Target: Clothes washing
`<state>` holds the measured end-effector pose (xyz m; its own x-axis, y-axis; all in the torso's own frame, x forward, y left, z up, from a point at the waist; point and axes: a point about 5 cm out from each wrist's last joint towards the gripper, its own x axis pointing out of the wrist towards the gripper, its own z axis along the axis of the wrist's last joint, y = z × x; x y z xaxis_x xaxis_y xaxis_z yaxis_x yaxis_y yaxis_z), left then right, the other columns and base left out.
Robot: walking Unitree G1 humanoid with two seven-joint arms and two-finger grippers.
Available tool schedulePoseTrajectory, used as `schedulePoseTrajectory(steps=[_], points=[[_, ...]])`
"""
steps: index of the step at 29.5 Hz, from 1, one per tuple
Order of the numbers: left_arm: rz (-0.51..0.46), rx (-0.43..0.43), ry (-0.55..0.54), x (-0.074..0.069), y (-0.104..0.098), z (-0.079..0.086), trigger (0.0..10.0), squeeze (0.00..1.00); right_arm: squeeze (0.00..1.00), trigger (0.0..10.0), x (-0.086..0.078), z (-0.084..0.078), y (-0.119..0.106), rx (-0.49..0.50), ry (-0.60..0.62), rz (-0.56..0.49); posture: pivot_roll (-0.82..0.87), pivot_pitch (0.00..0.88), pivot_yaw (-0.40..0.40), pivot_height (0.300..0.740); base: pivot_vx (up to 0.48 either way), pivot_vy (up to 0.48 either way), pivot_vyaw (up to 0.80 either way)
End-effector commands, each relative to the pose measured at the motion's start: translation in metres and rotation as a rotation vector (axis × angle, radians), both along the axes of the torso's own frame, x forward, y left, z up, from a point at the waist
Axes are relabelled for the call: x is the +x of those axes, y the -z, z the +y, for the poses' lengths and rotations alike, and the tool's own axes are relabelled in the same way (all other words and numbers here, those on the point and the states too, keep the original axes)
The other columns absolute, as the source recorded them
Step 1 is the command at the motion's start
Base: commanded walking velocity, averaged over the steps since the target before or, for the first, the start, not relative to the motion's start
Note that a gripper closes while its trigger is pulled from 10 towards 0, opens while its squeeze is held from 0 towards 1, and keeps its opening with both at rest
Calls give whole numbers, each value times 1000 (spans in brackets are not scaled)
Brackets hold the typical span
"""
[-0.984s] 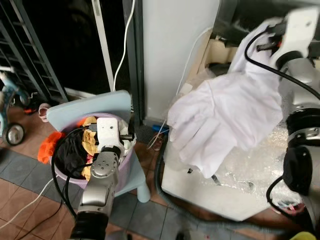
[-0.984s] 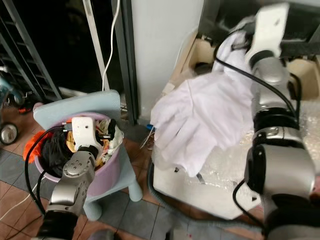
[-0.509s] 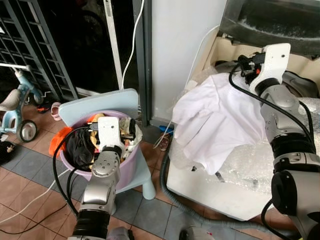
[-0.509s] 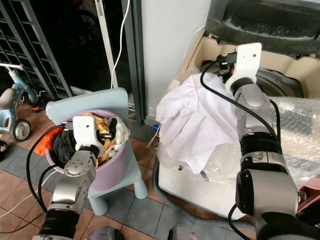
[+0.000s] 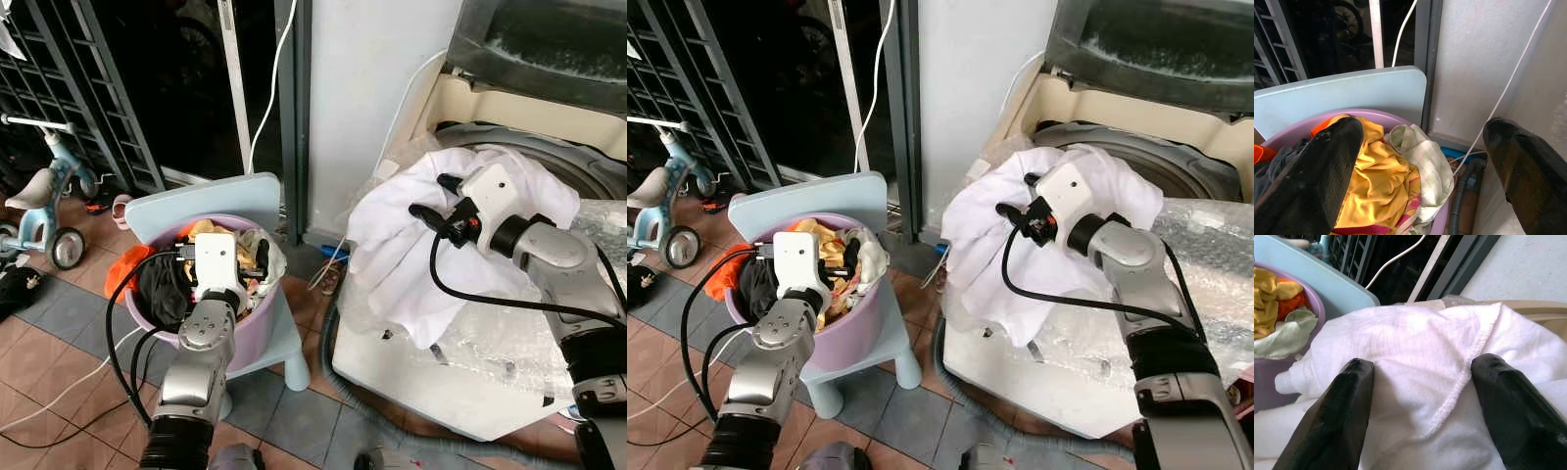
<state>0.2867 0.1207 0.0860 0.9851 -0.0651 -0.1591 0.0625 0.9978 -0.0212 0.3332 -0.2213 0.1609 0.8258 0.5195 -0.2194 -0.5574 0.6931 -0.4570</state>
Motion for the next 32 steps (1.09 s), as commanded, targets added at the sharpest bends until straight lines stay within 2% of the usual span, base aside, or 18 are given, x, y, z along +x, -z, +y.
schedulePoseTrajectory(steps=[1,2,3,4,5,17,20,22,23,24,25,27,30,31,32], points=[[-5,8,1,-1,-3,1,10000,0,1000,9882,-5,-6,17,-93,32,62,-56,0,31,740,0,0,0],[-5,8,1,-1,-3,1,10000,0,1000,9882,-5,-6,17,-93,32,62,-56,0,31,740,0,0,0],[-2,9,2,-2,-2,1,10000,0,788,2157,-9,-6,21,-119,39,85,-56,0,31,740,0,0,0],[-1,10,3,-2,-2,1,10000,0,788,0,-10,-6,22,-127,45,89,-56,0,31,740,0,0,0],[0,11,4,-2,-2,1,10000,0,0,0,-9,-6,25,-137,54,90,-56,0,31,740,0,0,0],[7,18,0,-2,-2,1,10000,0,0,0,-1,-7,29,-121,129,112,-52,0,29,740,0,0,0],[11,19,-3,-3,-2,1,10000,0,0,0,4,-17,22,-116,157,116,-55,0,31,740,0,0,0],[14,20,-3,-2,-1,1,10000,0,0,0,12,-34,12,-125,222,150,-59,0,30,740,0,0,0],[14,20,-3,-2,-1,1,10000,0,0,0,12,-34,12,-125,222,150,-59,0,30,740,0,0,0],[14,21,-3,-2,-1,1,10000,0,0,0,16,-43,6,-133,277,147,-59,0,30,740,0,0,0],[12,22,-2,-1,-1,1,10000,0,0,0,26,-56,-12,-100,375,114,-60,0,29,740,0,0,0],[9,23,-3,1,-2,1,10000,0,0,0,36,-64,-35,-34,457,53,-60,0,29,740,0,0,0],[7,23,-3,2,-3,0,10000,0,0,0,40,-68,-48,-7,498,8,-58,0,28,740,0,0,0],[4,24,-2,2,-3,0,10000,0,0,0,47,-76,-77,59,582,-95,-54,0,27,740,0,0,0],[4,25,-2,2,-4,0,10000,0,0,0,49,-79,-90,89,618,-155,-54,0,27,740,0,0,0]])
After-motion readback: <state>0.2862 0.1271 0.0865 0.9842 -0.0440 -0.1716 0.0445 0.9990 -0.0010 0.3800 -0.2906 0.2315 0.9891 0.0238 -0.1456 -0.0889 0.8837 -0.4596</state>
